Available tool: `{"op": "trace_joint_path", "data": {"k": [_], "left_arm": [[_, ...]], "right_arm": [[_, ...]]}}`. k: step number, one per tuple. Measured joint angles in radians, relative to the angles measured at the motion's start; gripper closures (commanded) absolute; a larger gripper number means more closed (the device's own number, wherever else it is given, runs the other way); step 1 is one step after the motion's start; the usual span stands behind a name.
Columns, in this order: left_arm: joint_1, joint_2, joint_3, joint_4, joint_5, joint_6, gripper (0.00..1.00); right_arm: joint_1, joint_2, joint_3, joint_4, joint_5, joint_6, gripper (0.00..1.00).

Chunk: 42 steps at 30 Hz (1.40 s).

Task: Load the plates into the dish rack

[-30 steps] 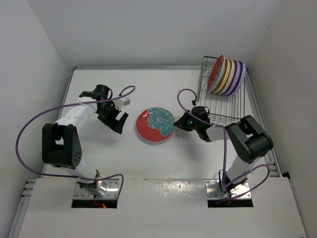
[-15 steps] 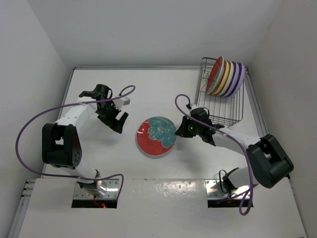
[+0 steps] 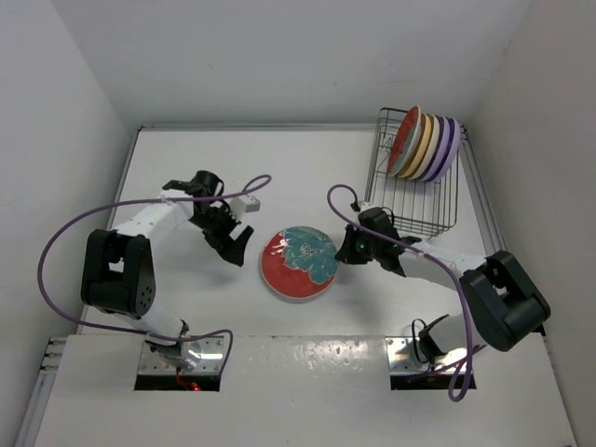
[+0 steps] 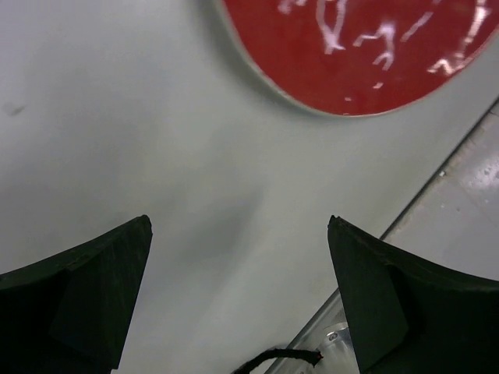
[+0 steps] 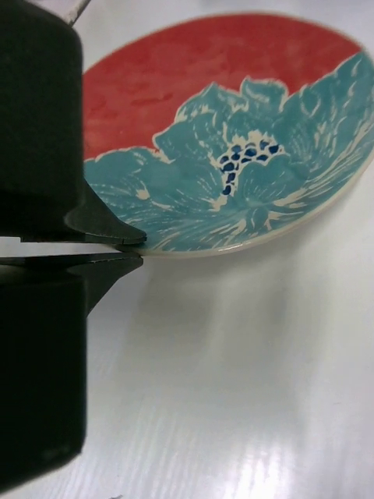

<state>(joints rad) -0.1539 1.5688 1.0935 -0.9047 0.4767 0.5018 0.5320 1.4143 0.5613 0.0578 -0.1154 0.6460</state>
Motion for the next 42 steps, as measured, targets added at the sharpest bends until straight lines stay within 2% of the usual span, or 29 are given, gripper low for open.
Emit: {"op": "trace_joint_path", "data": {"k": [4, 9, 10, 11, 12, 15, 18, 23, 26, 27, 28, 31, 34, 37, 39, 42], "left_arm": [[-0.107, 0.002, -0.064, 0.017, 0.055, 0.031, 0.02], [-0.176, 0.032, -0.084, 0.073, 0.068, 0.019, 0.27], [-0.186, 0.042, -0.084, 0.092, 0.068, 0.012, 0.27], [-0.195, 0.051, -0.084, 0.108, 0.068, 0.008, 0.27], [-0.201, 0.063, -0.084, 0.125, 0.069, 0.004, 0.27], [-0.208, 0.111, -0.084, 0.169, 0.081, -0.016, 0.3], [-0.208, 0.17, -0.082, 0.193, 0.082, -0.029, 0.38], [-0.211, 0.2, -0.07, 0.176, 0.117, -0.044, 0.43], [-0.212, 0.207, -0.07, 0.171, 0.131, -0.045, 0.44], [-0.212, 0.21, -0.07, 0.169, 0.133, -0.044, 0.44], [-0.212, 0.212, -0.069, 0.166, 0.133, -0.044, 0.44], [-0.211, 0.212, -0.068, 0.145, 0.116, -0.045, 0.44], [-0.211, 0.212, -0.068, 0.118, 0.085, -0.047, 0.44], [-0.211, 0.212, -0.058, 0.098, 0.081, -0.05, 0.34], [-0.201, 0.214, -0.042, 0.077, 0.084, -0.042, 0.26], [-0.157, 0.215, 0.025, 0.056, 0.084, -0.018, 0.17]], "right_arm": [[-0.001, 0.016, -0.071, 0.056, -0.007, 0.035, 1.0], [0.001, 0.021, -0.114, 0.165, -0.023, 0.075, 1.0], [0.001, 0.021, -0.124, 0.192, -0.027, 0.085, 1.0], [0.0, 0.021, -0.134, 0.204, -0.027, 0.091, 0.98], [0.001, 0.021, -0.141, 0.218, -0.028, 0.099, 0.88], [0.001, 0.025, -0.152, 0.233, -0.035, 0.121, 0.7], [0.001, 0.051, -0.158, 0.24, -0.05, 0.142, 0.61], [0.001, 0.109, -0.159, 0.329, -0.124, 0.183, 0.59], [-0.002, 0.166, -0.164, 0.428, -0.18, 0.219, 0.59], [-0.006, 0.188, -0.166, 0.471, -0.204, 0.234, 0.63], [-0.008, 0.208, -0.167, 0.505, -0.22, 0.247, 0.75], [-0.012, 0.257, -0.173, 0.567, -0.248, 0.287, 1.0], [-0.013, 0.261, -0.182, 0.611, -0.274, 0.339, 1.0], [-0.004, 0.211, -0.196, 0.608, -0.277, 0.34, 1.0], [0.012, 0.147, -0.187, 0.545, -0.262, 0.311, 1.0], [0.043, 0.031, -0.12, 0.343, -0.205, 0.209, 1.0]]}}
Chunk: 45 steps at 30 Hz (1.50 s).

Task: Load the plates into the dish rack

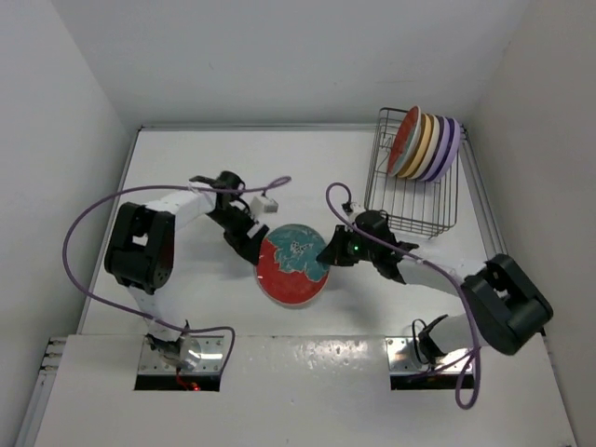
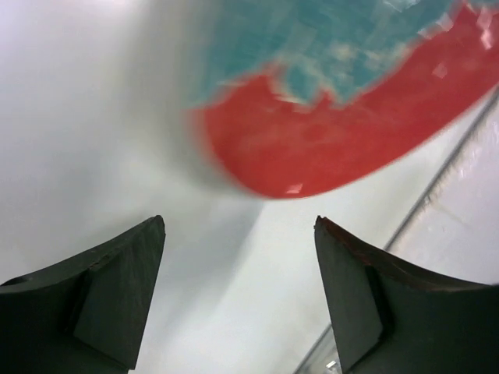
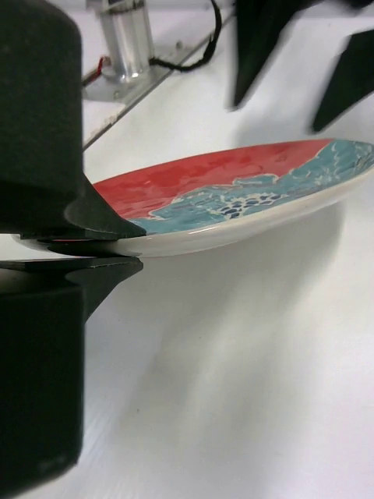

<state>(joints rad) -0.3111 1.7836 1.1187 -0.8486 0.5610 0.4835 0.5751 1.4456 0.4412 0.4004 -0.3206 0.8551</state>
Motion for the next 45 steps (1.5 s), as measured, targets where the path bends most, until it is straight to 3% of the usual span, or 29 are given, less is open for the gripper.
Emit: {"op": "trace_joint_path", "data": {"k": [6, 12, 17, 26, 36, 45], "left_arm": [[0.24, -0.075, 0.257, -0.044, 0.04, 0.018, 0.13], [0.35, -0.183, 0.328, -0.055, 0.062, 0.017, 0.13], [0.356, -0.186, 0.276, -0.08, 0.072, 0.017, 0.13], [0.379, -0.174, 0.238, -0.107, 0.089, 0.013, 0.13], [0.408, -0.144, 0.222, -0.107, 0.108, 0.005, 0.13], [0.436, -0.138, 0.203, -0.107, 0.116, 0.005, 0.13]], "right_arm": [[0.01, -0.119, 0.331, -0.464, 0.191, -0.207, 1.0], [-0.086, -0.105, 0.677, -0.566, 0.406, -0.338, 1.0], [-0.153, -0.036, 0.852, -0.523, 0.659, -0.482, 1.0], [-0.215, 0.169, 0.916, -0.238, 1.112, -0.915, 1.0], [-0.227, 0.379, 0.916, 0.016, 1.293, -1.118, 1.0], [-0.224, 0.509, 0.932, 0.079, 1.358, -1.077, 1.0]]}}
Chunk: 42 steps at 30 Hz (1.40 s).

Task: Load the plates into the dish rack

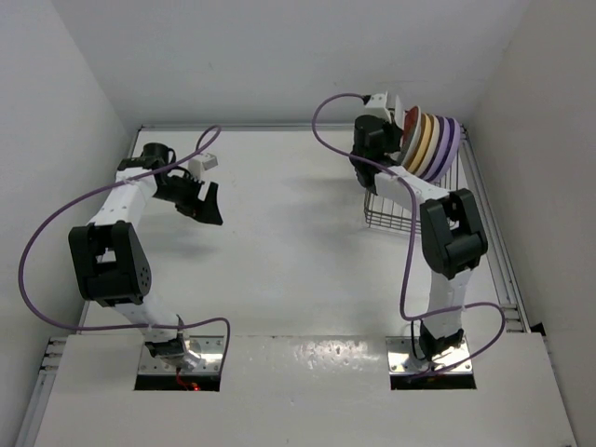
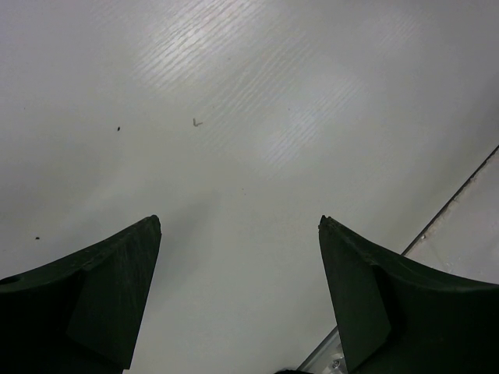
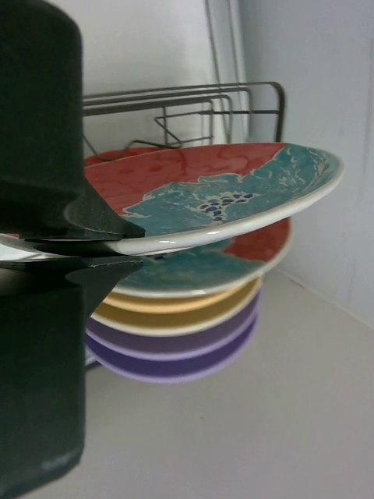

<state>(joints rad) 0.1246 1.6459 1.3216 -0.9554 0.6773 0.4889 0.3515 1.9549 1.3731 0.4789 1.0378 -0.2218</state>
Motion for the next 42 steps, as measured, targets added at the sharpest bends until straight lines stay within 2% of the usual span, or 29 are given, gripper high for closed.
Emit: {"op": "trace_joint_path", "data": {"k": [7, 13, 22, 30, 32, 33, 35, 36, 42], "left_arm": [[0.011, 0.0, -0.01, 0.0, 0.0, 0.0, 0.13], [0.02, 0.002, -0.018, -0.001, 0.009, 0.0, 0.13], [0.026, 0.01, -0.019, 0.0, 0.016, 0.0, 0.13], [0.026, 0.019, -0.018, -0.001, 0.019, 0.0, 0.13], [0.026, 0.024, -0.018, 0.0, 0.019, 0.0, 0.13], [0.027, 0.024, -0.018, 0.0, 0.019, 0.0, 0.13], [0.028, 0.024, -0.018, 0.0, 0.022, 0.0, 0.13], [0.029, 0.024, -0.018, 0.0, 0.022, 0.0, 0.13], [0.034, 0.024, -0.016, 0.0, 0.024, 0.0, 0.13]], "right_arm": [[-0.024, 0.022, 0.016, -0.206, -0.05, 0.281, 1.0], [-0.137, -0.005, -0.003, -0.27, -0.242, 0.492, 1.0], [-0.24, -0.158, -0.176, -0.251, -0.506, 0.423, 1.0], [-0.256, -0.183, -0.206, -0.243, -0.552, 0.402, 1.0], [-0.256, -0.183, -0.206, -0.244, -0.551, 0.404, 0.92], [-0.256, -0.183, -0.206, -0.244, -0.552, 0.404, 0.73], [-0.252, -0.188, -0.206, -0.259, -0.574, 0.408, 0.59], [-0.247, -0.189, -0.206, -0.274, -0.58, 0.407, 0.47], [-0.196, -0.216, -0.201, -0.383, -0.578, 0.365, 0.24]]}}
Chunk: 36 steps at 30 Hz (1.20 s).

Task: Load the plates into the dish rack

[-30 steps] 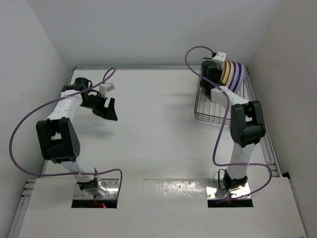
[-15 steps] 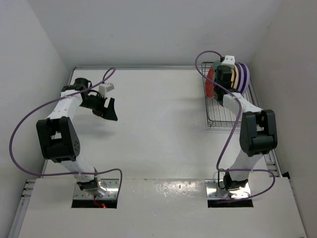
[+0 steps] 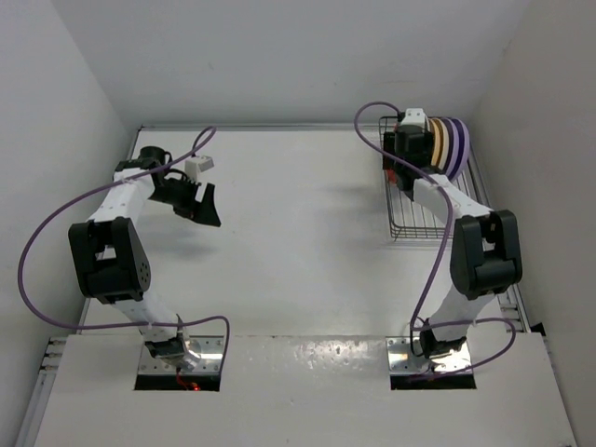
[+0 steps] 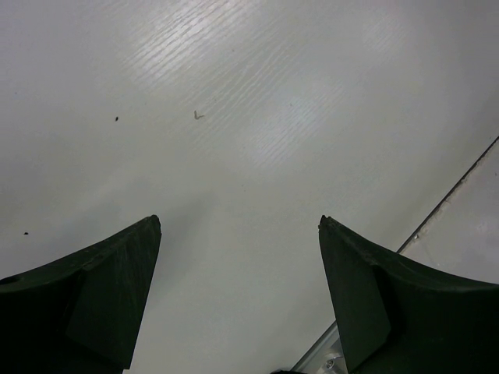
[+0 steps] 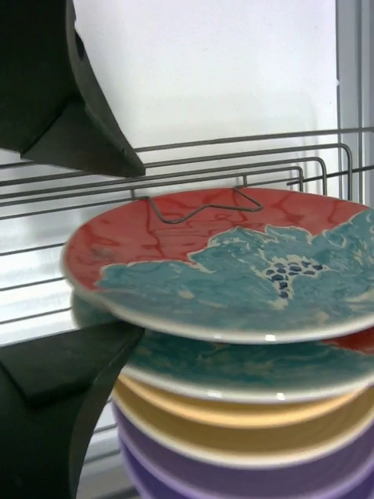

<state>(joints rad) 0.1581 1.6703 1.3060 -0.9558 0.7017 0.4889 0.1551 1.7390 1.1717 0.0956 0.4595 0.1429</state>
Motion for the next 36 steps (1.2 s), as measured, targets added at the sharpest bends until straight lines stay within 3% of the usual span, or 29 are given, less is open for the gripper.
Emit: {"op": "trace_joint_path", "data": {"k": [4, 12, 19, 29, 36], "left_arm": [[0.0, 0.0, 0.013, -0.001, 0.001, 0.0, 0.13], [0.0, -0.005, 0.034, 0.001, -0.054, -0.003, 0.12], [-0.003, -0.067, 0.0, 0.063, -0.195, -0.056, 0.09], [-0.048, -0.2, -0.101, 0.143, -0.304, -0.126, 0.01], [-0.082, -0.291, -0.251, 0.172, -0.371, -0.134, 0.01]], "right_arm": [[0.024, -0.072, 0.051, -0.088, 0.012, -0.024, 0.0], [0.045, -0.446, 0.122, -0.28, -0.063, -0.001, 0.0], [0.043, -0.877, -0.18, -0.472, -0.42, 0.064, 0.0], [0.045, -1.292, -0.799, -0.705, -0.695, 0.533, 0.0], [0.045, -1.343, -0.892, -0.743, -0.816, 0.674, 0.0]]}}
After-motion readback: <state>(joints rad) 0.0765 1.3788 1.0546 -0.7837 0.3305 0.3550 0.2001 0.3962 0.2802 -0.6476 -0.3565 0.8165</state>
